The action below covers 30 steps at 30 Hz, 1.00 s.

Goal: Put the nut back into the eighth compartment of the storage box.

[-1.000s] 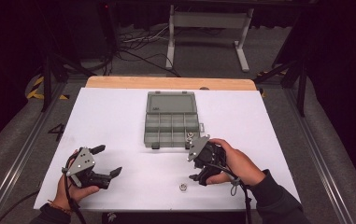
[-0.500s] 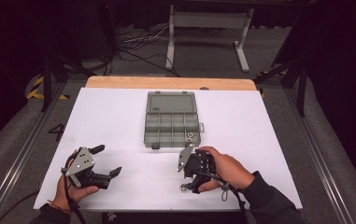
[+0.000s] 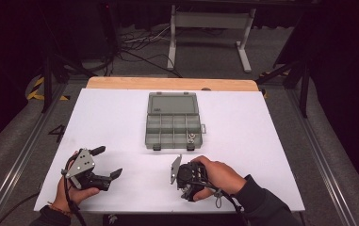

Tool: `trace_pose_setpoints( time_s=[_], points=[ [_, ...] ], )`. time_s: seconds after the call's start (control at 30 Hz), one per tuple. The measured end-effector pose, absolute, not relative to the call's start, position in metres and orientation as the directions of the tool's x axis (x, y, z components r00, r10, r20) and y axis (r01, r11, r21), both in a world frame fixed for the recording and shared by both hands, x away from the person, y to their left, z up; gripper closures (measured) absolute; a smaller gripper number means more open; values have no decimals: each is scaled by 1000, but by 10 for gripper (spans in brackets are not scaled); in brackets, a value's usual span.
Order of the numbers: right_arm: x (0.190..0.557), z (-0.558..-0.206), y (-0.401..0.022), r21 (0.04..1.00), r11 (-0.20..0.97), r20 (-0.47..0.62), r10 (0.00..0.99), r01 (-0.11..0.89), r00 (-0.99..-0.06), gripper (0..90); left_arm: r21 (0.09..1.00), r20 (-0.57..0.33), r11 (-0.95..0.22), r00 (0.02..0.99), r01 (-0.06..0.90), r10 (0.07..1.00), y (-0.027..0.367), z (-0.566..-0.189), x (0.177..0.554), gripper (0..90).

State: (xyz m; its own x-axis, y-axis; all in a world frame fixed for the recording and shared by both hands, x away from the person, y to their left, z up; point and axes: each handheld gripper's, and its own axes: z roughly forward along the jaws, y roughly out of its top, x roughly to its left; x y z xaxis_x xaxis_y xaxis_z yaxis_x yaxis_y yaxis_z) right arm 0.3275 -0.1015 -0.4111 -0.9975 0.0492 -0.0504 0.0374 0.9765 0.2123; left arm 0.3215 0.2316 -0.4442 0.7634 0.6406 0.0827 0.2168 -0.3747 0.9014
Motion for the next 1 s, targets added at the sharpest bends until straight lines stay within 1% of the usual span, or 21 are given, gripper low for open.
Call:
trace_pose_setpoints(
  time_s=[0.1, 0.13, 0.2, 0.23, 0.33, 0.43, 0.5, 0.6, 1.0],
  points=[
    [329, -417, -101, 195, 980, -42, 44, 35, -998, 462, 902, 82, -373, 762, 217, 643, 232, -444, 322, 44],
    [329, -417, -101, 195, 980, -42, 44, 35, -998, 462, 903, 81, -372, 762, 217, 642, 232, -444, 322, 44],
    [328, -422, -99, 185, 982, -21, 38, 34, -999, 522, 902, 82, -373, 763, 216, 642, 232, -444, 322, 44],
    [328, -422, -99, 185, 982, -21, 38, 34, -999, 522, 902, 82, -373, 763, 216, 642, 232, -444, 322, 44],
    [328, -423, -98, 177, 984, -19, 31, 27, -999, 585, 904, 79, -370, 765, 215, 639, 232, -444, 322, 44],
    [327, -424, -98, 179, 984, -24, 33, 28, -999, 590, 903, 80, -371, 765, 215, 639, 232, -445, 322, 44],
    [324, -423, -97, 172, 985, -32, 18, 13, -999, 653, 903, 78, -371, 767, 217, 637, 232, -445, 322, 44],
    [321, -422, -96, 167, 986, -32, -1, -6, -999, 703, 901, 80, -376, 768, 218, 636, 232, -445, 322, 44],
    [322, -420, -100, 175, 984, -32, -5, -11, -999, 704, 906, 80, -367, 763, 213, 642, 232, -445, 322, 40]
  ],
)
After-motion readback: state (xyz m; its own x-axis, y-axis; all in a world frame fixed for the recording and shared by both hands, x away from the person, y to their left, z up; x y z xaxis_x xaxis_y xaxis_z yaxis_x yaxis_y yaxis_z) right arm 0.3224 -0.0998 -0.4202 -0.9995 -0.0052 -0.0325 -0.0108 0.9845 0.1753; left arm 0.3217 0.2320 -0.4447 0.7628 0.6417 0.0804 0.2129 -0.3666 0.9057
